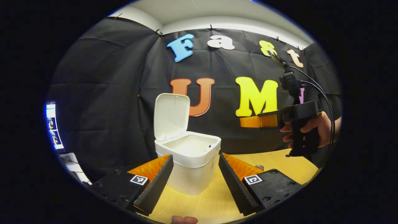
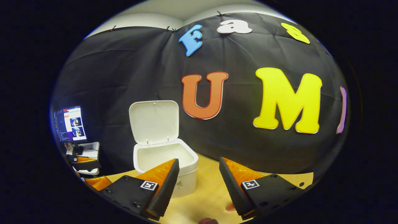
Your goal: Press the lid of the desktop garbage bin to open it, pick up the crumpled paper on the desktop and throw it into the bin, then pick up the pop can on the desktop and drop it into the bin, and finally close the garbage bin lid.
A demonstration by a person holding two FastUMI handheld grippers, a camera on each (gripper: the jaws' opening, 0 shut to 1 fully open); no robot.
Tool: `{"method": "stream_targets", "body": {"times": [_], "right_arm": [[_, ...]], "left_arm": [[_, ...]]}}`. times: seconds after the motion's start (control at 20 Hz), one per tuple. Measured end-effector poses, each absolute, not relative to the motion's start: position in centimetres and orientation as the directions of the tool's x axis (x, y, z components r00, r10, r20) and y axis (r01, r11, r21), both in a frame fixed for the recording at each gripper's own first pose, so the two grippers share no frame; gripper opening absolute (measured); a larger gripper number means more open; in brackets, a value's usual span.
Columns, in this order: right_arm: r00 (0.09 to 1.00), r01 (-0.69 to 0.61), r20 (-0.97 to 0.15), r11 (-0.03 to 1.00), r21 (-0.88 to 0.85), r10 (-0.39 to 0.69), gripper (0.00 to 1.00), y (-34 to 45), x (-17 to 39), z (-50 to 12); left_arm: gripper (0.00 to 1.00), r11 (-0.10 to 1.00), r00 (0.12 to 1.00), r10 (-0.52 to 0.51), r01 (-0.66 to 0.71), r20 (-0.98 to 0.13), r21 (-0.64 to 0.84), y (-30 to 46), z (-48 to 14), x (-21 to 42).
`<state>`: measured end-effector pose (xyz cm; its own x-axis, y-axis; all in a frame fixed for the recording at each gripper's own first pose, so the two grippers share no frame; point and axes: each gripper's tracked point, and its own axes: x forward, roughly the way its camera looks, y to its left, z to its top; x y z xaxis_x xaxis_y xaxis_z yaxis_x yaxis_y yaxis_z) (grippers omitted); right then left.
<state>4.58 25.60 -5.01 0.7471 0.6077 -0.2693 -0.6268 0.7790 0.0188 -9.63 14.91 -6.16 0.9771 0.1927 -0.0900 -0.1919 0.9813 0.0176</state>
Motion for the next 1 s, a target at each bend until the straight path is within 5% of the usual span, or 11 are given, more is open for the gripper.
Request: {"method": "stream_targets", "body": {"times": [0.7,1.0], "right_arm": [[0.935,-0.287,-0.227,0.958,-0.025,0.274,0.83,1.9,0.6,-4.6],[0.951,-0.183,-0.264,0.981,-0.061,0.161,0.83,-5.2,-0.6,-5.7]], "left_arm": [[0.97,0.989,0.968,-0.134,0.143,-0.211,0.024,-0.8,-12.8,-4.7],[0.97,0.990,0.946,-0.138,0.140,-0.294,-0.015,-3.7,-18.5,-1.5]]}}
